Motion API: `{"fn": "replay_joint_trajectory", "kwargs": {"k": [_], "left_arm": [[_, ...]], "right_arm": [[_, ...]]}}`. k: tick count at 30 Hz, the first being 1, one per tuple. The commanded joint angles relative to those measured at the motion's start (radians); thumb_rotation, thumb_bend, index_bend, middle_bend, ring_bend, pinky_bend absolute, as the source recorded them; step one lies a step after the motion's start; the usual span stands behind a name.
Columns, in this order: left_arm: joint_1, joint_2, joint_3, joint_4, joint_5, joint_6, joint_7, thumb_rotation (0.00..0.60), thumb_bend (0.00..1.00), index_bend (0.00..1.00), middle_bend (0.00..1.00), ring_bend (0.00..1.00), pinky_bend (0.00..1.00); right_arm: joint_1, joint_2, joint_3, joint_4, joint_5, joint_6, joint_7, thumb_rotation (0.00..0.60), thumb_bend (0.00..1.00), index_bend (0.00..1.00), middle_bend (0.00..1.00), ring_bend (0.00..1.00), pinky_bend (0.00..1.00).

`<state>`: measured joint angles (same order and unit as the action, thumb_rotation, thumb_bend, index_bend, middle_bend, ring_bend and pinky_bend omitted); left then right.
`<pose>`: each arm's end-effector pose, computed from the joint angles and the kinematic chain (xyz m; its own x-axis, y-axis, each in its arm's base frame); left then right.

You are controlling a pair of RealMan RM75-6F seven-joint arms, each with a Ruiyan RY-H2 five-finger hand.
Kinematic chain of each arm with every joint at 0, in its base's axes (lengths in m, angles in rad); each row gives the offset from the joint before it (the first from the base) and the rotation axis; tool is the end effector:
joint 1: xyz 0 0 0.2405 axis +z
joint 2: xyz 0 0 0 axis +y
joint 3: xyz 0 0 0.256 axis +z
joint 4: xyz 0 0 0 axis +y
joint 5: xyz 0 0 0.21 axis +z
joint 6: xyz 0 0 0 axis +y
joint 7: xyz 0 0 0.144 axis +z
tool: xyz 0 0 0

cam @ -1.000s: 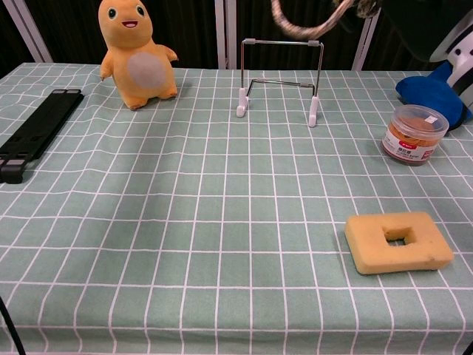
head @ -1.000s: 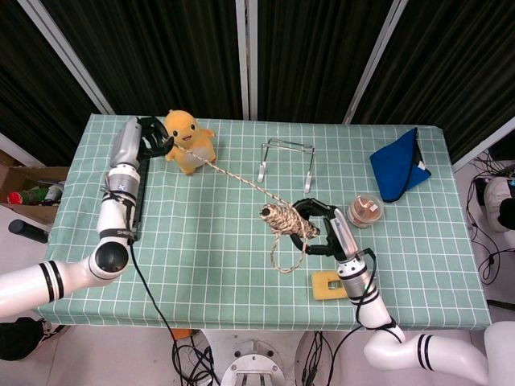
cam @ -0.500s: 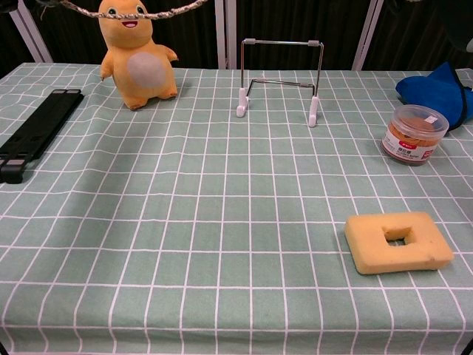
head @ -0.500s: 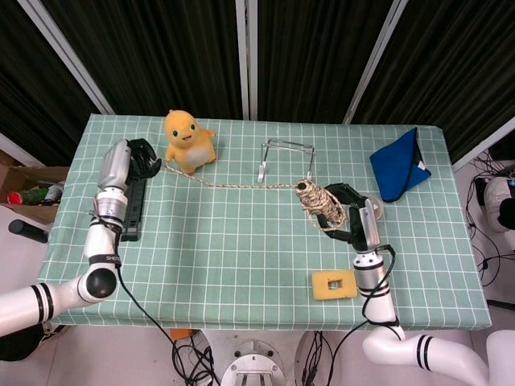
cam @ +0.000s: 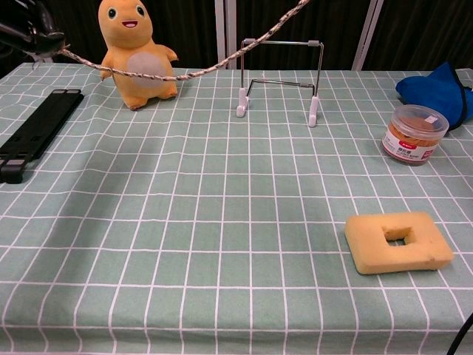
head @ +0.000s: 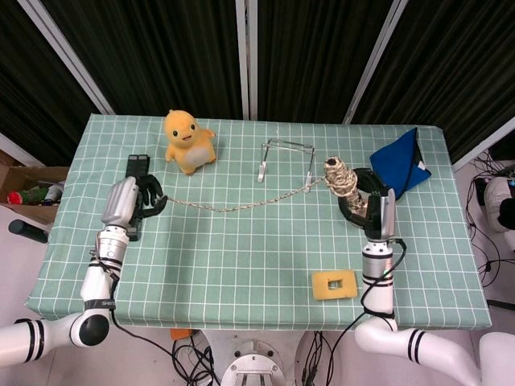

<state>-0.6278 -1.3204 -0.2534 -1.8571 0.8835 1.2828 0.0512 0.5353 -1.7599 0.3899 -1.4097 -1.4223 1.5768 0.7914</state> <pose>-0.1575 0.3241 0.0842 -0.1206 0.1164 0.9858 0.9918 -0.0291 0.1248 -0.1342 -0.3225 0.0509 -0.8127 -0.0079 0.5826 -0.5147 -0.4589 -0.7242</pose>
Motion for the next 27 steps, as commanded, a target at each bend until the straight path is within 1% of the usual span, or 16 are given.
{"fn": "replay_joint_trajectory", "kwargs": {"k": [1,3,6,8,11,13,14,16,18,20,23,24,26,27], "left_arm": [[0.041,0.046,0.036,-0.119,0.115,0.039,0.014,0.600,0.41,0.77,0.74,0.69,0.84],[0.057,0.077,0.051,-0.188,0.181,0.058,0.032,0.600,0.41,0.77,0.74,0.69,0.84],[0.075,0.125,0.059,-0.289,0.265,0.080,0.056,0.600,0.41,0.77,0.74,0.69,0.84],[0.083,0.162,0.053,-0.359,0.303,0.085,0.055,0.600,0.41,0.77,0.74,0.69,0.84],[0.089,0.250,0.027,-0.490,0.353,0.074,0.032,0.600,0.41,0.77,0.74,0.69,0.84],[0.083,0.289,0.007,-0.499,0.397,0.039,-0.044,0.600,0.41,0.77,0.74,0.69,0.84],[0.078,0.320,-0.007,-0.499,0.432,0.010,-0.115,0.600,0.41,0.77,0.74,0.69,0.84],[0.066,0.371,-0.033,-0.499,0.472,-0.029,-0.213,0.600,0.41,0.77,0.74,0.69,0.84],[0.038,0.426,-0.073,-0.499,0.490,-0.076,-0.294,0.600,0.41,0.77,0.74,0.69,0.84],[0.000,0.464,-0.113,-0.499,0.481,-0.125,-0.339,0.600,0.41,0.77,0.74,0.69,0.84],[-0.092,0.501,-0.187,-0.499,0.412,-0.218,-0.380,0.600,0.41,0.77,0.74,0.69,0.84],[-0.134,0.507,-0.213,-0.499,0.366,-0.256,-0.380,0.600,0.41,0.77,0.74,0.69,0.84],[-0.201,0.502,-0.249,-0.499,0.279,-0.305,-0.375,0.600,0.41,0.77,0.74,0.69,0.84],[-0.246,0.495,-0.270,-0.499,0.212,-0.333,-0.369,0.600,0.41,0.77,0.74,0.69,0.84]], "right_arm": [[0.025,-0.020,0.039,0.039,0.037,-0.030,-0.036,0.600,0.74,0.82,0.63,0.62,0.84],[0.042,-0.024,0.055,0.057,0.055,-0.059,-0.050,0.600,0.74,0.82,0.63,0.62,0.84],[0.071,-0.036,0.073,0.093,0.077,-0.100,-0.084,0.600,0.74,0.82,0.63,0.62,0.84],[0.090,-0.044,0.080,0.117,0.088,-0.124,-0.108,0.600,0.74,0.82,0.63,0.62,0.84],[0.125,-0.059,0.081,0.161,0.091,-0.161,-0.153,0.600,0.74,0.82,0.63,0.62,0.84],[0.143,-0.069,0.078,0.185,0.086,-0.175,-0.177,0.600,0.74,0.82,0.63,0.62,0.84],[0.155,-0.075,0.076,0.197,0.083,-0.184,-0.186,0.600,0.74,0.82,0.63,0.62,0.84],[0.173,-0.082,0.071,0.209,0.077,-0.202,-0.198,0.600,0.74,0.82,0.63,0.62,0.84],[0.195,-0.088,0.063,0.218,0.067,-0.226,-0.214,0.600,0.74,0.82,0.63,0.62,0.84],[0.215,-0.093,0.053,0.222,0.055,-0.247,-0.227,0.600,0.74,0.82,0.63,0.62,0.84],[0.250,-0.107,0.030,0.235,0.027,-0.275,-0.252,0.600,0.74,0.82,0.63,0.62,0.84],[0.266,-0.116,0.019,0.243,0.015,-0.289,-0.261,0.600,0.74,0.82,0.63,0.62,0.84],[0.289,-0.130,0.005,0.258,-0.002,-0.306,-0.271,0.600,0.74,0.82,0.63,0.62,0.84],[0.303,-0.139,-0.002,0.266,-0.012,-0.317,-0.273,0.600,0.74,0.82,0.63,0.62,0.84]]}}
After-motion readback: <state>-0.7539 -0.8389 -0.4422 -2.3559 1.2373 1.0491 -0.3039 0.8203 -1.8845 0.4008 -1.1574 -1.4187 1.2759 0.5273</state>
